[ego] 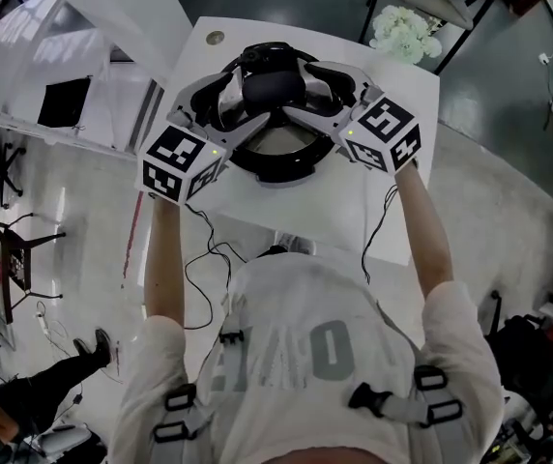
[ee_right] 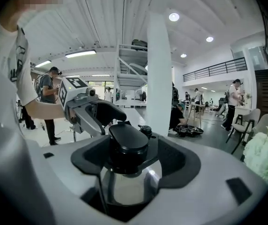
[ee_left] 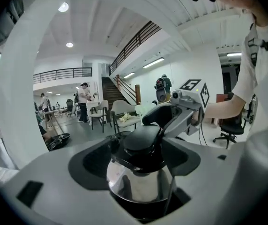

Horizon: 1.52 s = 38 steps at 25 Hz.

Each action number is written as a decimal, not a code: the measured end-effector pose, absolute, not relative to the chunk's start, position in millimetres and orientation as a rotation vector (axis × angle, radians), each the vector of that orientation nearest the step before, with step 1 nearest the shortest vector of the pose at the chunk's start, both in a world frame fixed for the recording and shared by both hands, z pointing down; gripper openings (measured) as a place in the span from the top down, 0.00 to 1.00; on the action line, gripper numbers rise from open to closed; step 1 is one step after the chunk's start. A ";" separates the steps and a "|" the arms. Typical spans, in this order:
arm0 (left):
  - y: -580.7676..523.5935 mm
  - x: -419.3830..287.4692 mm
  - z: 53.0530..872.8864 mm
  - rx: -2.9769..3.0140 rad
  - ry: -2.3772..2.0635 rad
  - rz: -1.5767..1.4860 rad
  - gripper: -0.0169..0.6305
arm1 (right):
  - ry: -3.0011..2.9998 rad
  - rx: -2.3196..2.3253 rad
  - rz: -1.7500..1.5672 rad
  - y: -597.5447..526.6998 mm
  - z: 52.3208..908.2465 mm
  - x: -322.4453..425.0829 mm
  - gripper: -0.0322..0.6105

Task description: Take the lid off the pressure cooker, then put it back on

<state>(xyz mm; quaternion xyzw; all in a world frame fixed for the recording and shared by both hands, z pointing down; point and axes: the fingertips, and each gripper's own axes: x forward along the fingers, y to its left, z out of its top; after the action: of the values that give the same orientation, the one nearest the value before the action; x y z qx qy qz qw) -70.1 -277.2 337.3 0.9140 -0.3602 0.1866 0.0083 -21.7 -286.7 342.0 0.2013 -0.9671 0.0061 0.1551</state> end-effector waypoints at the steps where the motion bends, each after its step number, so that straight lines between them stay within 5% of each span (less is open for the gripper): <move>1: -277.9 -70.0 338.3 2.860 -1.110 0.595 0.44 | -2.764 0.553 0.019 -286.8 343.9 -23.9 0.46; 15: -276.2 -68.9 344.0 2.872 -0.946 0.602 0.62 | -2.738 0.419 0.019 -285.2 348.7 -34.4 0.53; 38: -281.3 -70.3 344.9 2.963 -0.687 0.763 0.63 | -2.645 0.704 -0.026 -280.6 348.0 -27.7 0.59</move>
<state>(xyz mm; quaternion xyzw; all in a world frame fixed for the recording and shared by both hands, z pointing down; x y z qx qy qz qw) -70.3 -281.3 344.9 0.9449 -0.2190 0.2432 0.0028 -27.7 -280.6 348.0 0.2519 -0.9466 -0.0092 0.2010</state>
